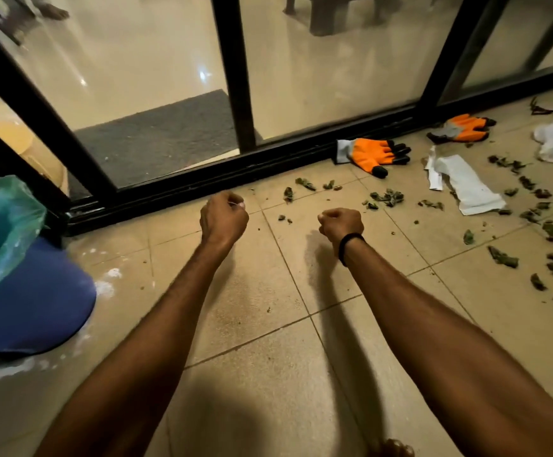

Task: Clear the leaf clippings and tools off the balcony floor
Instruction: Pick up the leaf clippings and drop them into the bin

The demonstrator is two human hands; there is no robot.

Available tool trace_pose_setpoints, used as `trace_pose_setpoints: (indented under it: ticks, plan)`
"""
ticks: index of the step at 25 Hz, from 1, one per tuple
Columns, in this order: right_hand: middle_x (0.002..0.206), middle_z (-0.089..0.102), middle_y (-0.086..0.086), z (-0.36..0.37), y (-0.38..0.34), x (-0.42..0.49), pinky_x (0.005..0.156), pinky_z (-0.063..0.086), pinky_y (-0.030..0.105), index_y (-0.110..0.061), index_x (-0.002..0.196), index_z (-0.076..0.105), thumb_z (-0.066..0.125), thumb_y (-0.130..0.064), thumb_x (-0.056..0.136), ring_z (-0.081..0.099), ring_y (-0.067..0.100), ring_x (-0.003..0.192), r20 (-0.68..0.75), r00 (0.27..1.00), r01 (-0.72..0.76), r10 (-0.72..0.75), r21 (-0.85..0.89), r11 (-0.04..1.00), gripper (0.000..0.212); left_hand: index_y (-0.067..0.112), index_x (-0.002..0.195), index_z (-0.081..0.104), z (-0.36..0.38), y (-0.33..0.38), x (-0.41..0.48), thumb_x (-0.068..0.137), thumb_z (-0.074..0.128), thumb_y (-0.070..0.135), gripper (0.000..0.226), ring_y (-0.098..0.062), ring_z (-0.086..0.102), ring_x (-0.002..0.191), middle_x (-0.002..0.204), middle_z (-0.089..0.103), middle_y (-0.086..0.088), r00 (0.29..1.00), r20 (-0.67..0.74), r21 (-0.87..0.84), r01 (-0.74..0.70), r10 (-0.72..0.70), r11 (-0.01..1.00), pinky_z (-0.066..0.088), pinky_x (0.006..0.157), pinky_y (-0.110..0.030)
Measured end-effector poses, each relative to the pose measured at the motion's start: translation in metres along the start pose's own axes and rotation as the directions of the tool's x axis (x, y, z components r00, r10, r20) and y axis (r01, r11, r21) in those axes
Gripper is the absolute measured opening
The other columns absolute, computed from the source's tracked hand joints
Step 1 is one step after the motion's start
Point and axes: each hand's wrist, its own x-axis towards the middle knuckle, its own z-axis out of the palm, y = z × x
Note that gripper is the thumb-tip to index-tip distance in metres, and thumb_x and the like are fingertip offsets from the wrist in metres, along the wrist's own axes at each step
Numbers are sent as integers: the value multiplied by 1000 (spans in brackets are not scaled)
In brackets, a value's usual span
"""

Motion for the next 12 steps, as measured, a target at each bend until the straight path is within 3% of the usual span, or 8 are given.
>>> trace_pose_setpoints:
  ticks: [2,4,6,9,12]
  plan:
    - [111,71,9,-22,33,14,94,49,27,-5,112,71,68,-14,90,65,24,105,-93,995,8,-23,-156,988,24,14,109,73,28,-3,-4,91,62,16,21,-20,67,99,107,73,-4,998,50,31,36,-38,999,55,90,-35]
    - [118,69,9,-39,60,24,88,44,18,-4,119,68,61,-9,94,62,24,111,-161,986,5,-34,-182,983,26,12,109,72,53,-4,-5,91,61,12,21,-22,67,100,108,73,-6,994,85,64,68,-73,996,55,90,-36]
    - [120,67,12,-48,81,34,90,44,22,-5,121,67,58,-6,95,61,25,112,-192,980,15,-54,-198,980,27,11,109,71,70,-4,-5,90,59,9,22,-24,67,101,110,72,-8,989,110,104,84,-95,991,56,90,-40]
    - [119,65,13,-46,96,40,87,42,22,-9,119,68,60,-11,95,61,25,108,-136,985,66,-102,-246,967,25,10,114,70,84,-6,-2,90,59,6,26,-26,65,106,116,70,-10,981,131,152,125,-145,980,55,93,-41]
    - [105,58,6,-40,102,42,79,40,19,-16,99,68,71,-19,88,56,18,94,-13,979,189,-202,-299,935,12,8,123,65,87,-12,3,93,62,8,30,-27,63,112,122,67,-12,978,156,226,103,-141,969,53,96,-40]
